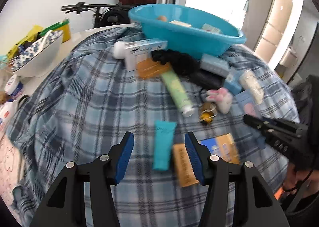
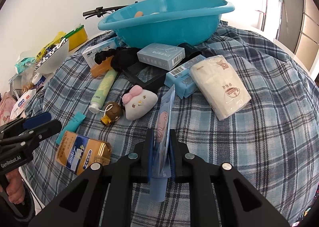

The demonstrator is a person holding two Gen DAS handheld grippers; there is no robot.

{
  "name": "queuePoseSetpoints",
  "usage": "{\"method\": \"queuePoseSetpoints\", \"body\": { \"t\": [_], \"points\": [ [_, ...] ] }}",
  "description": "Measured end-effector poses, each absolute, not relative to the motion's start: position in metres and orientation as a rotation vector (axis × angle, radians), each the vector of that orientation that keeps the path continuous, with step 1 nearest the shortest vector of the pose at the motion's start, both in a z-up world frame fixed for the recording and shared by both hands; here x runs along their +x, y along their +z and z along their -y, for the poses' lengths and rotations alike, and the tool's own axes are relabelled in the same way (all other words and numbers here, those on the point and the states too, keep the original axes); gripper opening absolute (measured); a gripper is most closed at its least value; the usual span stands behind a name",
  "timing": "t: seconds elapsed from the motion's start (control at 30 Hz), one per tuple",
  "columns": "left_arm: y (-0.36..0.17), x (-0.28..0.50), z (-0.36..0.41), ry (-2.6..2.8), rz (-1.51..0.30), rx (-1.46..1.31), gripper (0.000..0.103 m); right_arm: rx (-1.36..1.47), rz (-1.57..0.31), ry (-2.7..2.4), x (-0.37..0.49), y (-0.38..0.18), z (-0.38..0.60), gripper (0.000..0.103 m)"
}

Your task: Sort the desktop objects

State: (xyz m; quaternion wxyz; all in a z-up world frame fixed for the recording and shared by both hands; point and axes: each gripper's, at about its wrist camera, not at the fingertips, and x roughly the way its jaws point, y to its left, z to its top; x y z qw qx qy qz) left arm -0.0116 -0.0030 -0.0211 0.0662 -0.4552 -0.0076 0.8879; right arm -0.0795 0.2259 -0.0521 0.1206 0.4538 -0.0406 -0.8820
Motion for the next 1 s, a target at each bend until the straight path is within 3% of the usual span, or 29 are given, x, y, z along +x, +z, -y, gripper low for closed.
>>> {"method": "queuePoseSetpoints", "body": {
  "t": [0.1,0.47,0.8,0.83,0.9,1.0],
  "points": [
    [-0.025,-0.011,0.008,2.666,0.033,-1.407,0.034,1.33,0.11,-2.572,-0.079,-0.053,-0.224,0.013],
    [-0.034,-0.007,-0.011,2.546,-0.01,-1.422,0.033,1.322,0.098,-2.574,-0.078,-0.05,-0.222,0.013],
    [-0.033,-0.011,0.008,2.583,0.064,-1.452,0.033,1.325,0.097,-2.574,-0.078,-0.05,-0.223,0.013],
    [-0.032,-0.011,0.007,2.587,0.053,-1.447,0.032,1.326,0.097,-2.572,-0.078,-0.05,-0.222,0.013],
    [-0.032,-0.011,0.003,2.592,0.021,-1.444,0.021,1.328,0.094,-2.57,-0.079,-0.05,-0.221,0.013],
    [-0.035,-0.013,0.003,2.592,0.032,-1.465,0.021,1.326,0.091,-2.569,-0.079,-0.05,-0.221,0.013]
  ]
}}
